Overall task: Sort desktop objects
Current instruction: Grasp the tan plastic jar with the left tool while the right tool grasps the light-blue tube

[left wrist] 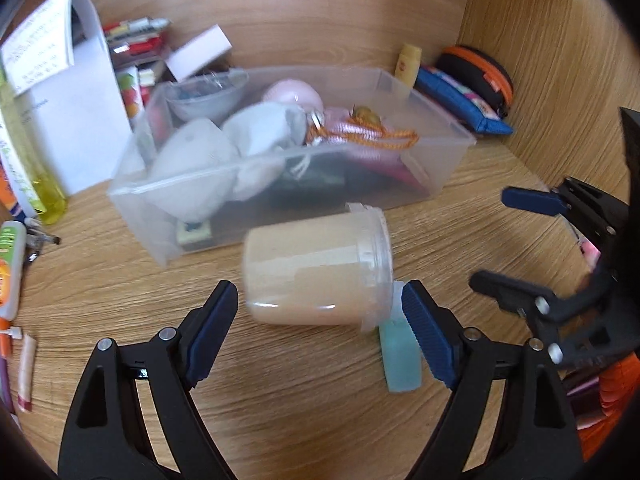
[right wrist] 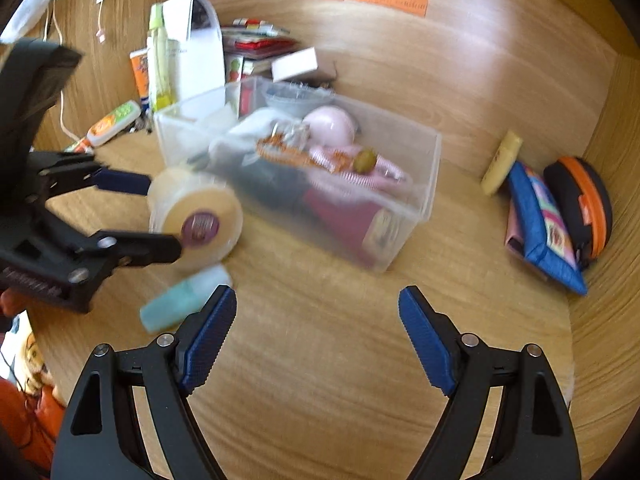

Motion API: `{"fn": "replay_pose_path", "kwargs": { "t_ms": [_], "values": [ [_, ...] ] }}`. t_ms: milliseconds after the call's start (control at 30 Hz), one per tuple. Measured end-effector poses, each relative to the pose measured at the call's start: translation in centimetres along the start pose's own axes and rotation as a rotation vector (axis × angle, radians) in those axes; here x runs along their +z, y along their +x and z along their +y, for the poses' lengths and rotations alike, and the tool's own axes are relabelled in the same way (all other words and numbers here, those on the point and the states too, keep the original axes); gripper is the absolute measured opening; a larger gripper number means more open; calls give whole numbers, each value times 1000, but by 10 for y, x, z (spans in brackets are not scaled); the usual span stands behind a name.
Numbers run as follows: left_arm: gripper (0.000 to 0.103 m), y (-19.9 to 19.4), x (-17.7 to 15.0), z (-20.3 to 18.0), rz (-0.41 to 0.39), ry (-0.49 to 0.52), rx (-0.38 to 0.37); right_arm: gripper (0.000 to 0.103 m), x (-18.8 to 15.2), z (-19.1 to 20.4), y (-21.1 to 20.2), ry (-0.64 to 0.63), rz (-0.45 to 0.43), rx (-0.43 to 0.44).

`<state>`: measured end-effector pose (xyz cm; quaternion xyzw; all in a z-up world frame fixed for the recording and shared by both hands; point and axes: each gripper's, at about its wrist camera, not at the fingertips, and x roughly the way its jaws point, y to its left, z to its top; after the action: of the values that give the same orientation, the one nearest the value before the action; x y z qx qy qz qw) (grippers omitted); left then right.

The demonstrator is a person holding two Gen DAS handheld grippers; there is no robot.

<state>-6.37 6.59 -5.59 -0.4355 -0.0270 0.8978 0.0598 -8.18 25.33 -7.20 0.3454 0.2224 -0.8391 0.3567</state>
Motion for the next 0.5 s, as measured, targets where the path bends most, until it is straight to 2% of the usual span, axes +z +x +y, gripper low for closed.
{"fn": "replay_pose_path", "kwargs": {
  "t_ms": [167, 233, 300, 333, 500],
  "values": [
    [84, 21, 3, 2, 43, -40, 15, 81, -8, 10, 3, -35, 44, 79],
    [81, 20, 4, 7, 21, -68, 46, 81, -9, 16, 6, -48, 63, 109],
    [68, 16, 3, 12, 7, -97, 13, 81, -10, 20, 10, -55, 86, 143],
    [66, 14, 3, 14, 7, -103, 5, 81, -10, 23, 12, -58, 99, 168],
    [66, 6, -6, 25, -11, -130, 44, 81, -7, 38, 21, -73, 147, 266]
  ]
}}
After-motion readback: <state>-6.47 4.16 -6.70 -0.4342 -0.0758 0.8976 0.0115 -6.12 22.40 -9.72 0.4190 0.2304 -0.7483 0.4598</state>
